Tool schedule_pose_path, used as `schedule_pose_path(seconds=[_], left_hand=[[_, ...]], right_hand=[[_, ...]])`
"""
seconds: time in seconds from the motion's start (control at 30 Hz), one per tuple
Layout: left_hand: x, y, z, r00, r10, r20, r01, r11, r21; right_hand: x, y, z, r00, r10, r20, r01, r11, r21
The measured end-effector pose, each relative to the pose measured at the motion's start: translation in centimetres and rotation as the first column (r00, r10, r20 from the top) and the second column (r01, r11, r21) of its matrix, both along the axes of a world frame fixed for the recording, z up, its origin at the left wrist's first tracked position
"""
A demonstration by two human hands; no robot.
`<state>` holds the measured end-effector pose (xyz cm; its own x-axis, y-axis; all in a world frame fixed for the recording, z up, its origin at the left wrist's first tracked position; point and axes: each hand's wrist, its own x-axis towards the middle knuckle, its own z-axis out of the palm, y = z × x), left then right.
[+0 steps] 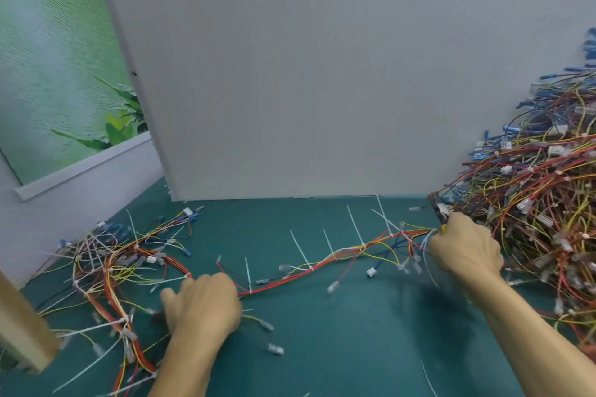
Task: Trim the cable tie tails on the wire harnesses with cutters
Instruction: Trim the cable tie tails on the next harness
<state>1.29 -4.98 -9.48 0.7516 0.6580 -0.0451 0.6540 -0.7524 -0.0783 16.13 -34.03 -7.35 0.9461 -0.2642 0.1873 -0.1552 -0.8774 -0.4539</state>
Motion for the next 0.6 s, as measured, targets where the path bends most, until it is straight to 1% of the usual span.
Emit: schedule_pose_path(seconds=[0.07, 0.13, 0.2, 0.23, 0.27, 0.3, 0.33, 0.37, 0.43, 0.47, 0.5, 0.53, 0.57, 0.6], left_hand=[[-0.3, 1.2, 0.1, 0.997, 0.081, -0.021, -0.081, 0.997, -0.013], [-0.6, 2.1, 0.2, 0.990, 0.143, -0.005, -0.143, 0.989, -0.029], [-0.6, 2.2, 0.3, 0.985, 0.169, 0.036, -0.168, 0.985, -0.029], [-0.5, 2.0, 0.3, 0.985, 0.155, 0.074, -0.154, 0.988, -0.012], [-0.3, 1.5, 0.3, 0.986, 0.109, 0.126, -0.112, 0.994, 0.016], [0.0, 0.8, 0.2, 0.982, 0.025, 0.190, -0.034, 0.998, 0.046], [0.3, -0.1, 0.0, 0.962, -0.097, 0.256, 0.079, 0.994, 0.080], [0.7, -1.2, -0.1, 0.921, -0.235, 0.311, 0.211, 0.972, 0.107], [1.1, -3.3, -0.5, 0.807, -0.465, 0.363, 0.464, 0.881, 0.098], [1.3, -4.2, -0.8, 0.760, -0.537, 0.366, 0.559, 0.827, 0.052], [1.3, -4.9, -1.1, 0.737, -0.576, 0.354, 0.620, 0.785, -0.014], [1.3, -5.3, -1.5, 0.738, -0.590, 0.328, 0.643, 0.762, -0.075], [1.3, -5.5, -1.7, 0.755, -0.583, 0.300, 0.635, 0.764, -0.113], [1.2, -5.4, -1.7, 0.783, -0.553, 0.284, 0.603, 0.787, -0.129]], right_hand=[[0.0, -0.6, -0.5, 1.000, -0.022, -0.010, 0.022, 1.000, -0.018], [-0.2, -1.2, -0.8, 0.998, -0.052, -0.020, 0.051, 0.998, -0.037], [-0.3, -1.6, -1.0, 0.996, -0.071, -0.045, 0.068, 0.996, -0.057], [-0.3, -1.7, -1.1, 0.996, -0.067, -0.065, 0.063, 0.996, -0.066], [-0.3, -1.7, -1.1, 0.995, -0.053, -0.087, 0.047, 0.997, -0.067], [-0.3, -1.5, -1.1, 0.994, -0.025, -0.103, 0.019, 0.998, -0.056], [-0.3, -1.3, -1.1, 0.994, 0.012, -0.111, -0.016, 0.999, -0.036], [-0.2, -1.2, -1.1, 0.992, 0.052, -0.112, -0.053, 0.999, -0.008], [-0.2, -0.9, -0.8, 0.989, 0.126, -0.083, -0.122, 0.991, 0.055], [-0.2, -0.8, -0.4, 0.987, 0.153, -0.052, -0.148, 0.985, 0.094], [-0.1, -0.7, 0.0, 0.985, 0.171, -0.015, -0.168, 0.977, 0.133], [0.0, -0.7, 0.6, 0.983, 0.180, 0.026, -0.181, 0.969, 0.166], [0.0, -0.6, 1.3, 0.981, 0.179, 0.074, -0.190, 0.962, 0.196], [0.1, -0.6, 2.1, 0.978, 0.167, 0.125, -0.192, 0.955, 0.226]])
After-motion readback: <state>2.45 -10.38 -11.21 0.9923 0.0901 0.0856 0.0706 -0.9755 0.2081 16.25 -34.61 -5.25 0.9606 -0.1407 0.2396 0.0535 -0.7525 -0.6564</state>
